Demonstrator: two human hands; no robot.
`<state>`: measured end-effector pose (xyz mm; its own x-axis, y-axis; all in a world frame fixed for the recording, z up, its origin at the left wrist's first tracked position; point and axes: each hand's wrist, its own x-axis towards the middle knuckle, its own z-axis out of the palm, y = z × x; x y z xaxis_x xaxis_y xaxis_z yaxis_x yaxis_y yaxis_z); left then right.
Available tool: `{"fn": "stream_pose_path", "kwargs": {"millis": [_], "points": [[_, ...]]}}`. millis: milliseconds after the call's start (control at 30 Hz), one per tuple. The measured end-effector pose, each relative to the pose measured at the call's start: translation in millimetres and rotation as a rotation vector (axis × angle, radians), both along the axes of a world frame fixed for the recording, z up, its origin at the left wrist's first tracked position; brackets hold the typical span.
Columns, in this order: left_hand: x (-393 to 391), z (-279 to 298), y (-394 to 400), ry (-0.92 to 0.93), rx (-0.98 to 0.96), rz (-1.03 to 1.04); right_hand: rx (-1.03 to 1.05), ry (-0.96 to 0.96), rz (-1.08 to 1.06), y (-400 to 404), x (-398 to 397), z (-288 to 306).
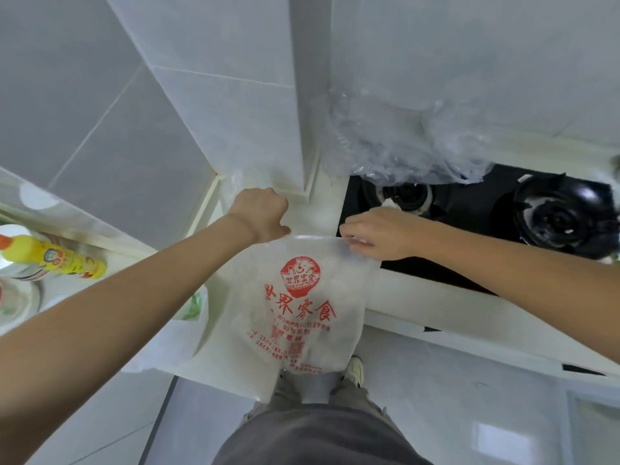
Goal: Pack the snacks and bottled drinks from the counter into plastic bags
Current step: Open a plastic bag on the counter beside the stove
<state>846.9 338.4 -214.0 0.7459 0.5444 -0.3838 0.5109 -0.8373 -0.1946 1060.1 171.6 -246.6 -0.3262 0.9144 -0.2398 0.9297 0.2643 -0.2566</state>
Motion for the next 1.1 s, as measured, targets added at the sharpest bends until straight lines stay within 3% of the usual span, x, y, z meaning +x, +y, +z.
{"fn": "stream_pose_path", "kwargs": {"millis": [167,333,467,733,933,1100], "points": [[3.5,23.0,-16.2,-0.011,0.111,-0.064,0.061,-0.076,-0.003,-35.1,27.7,25.7],[2.8,38.7,-18.8,-0.194,0.175,0.004,0.288,-0.334,-0.092,-55.1,51.2,52.4],[3.9,42.4,-26.6,-0.306,0.232,0.058,0.378,-0.361,-0.135,-71.5,55.9,64.6],[3.1,9.7,-51.9,-0.233,0.184,0.007,0.338,-0.225,-0.216,-99.2,43.6,38.0],[-1.7,-2.0,-53.3,-0.295,0.040,-0.309,0.137,-0.356,-0.263,-94.3,44.4,23.3],[0.9,-5.9,-42.1,-0.048,0.041,-0.268,0.061,-0.440,-0.202,-92.3,53.9,10.1]]}}
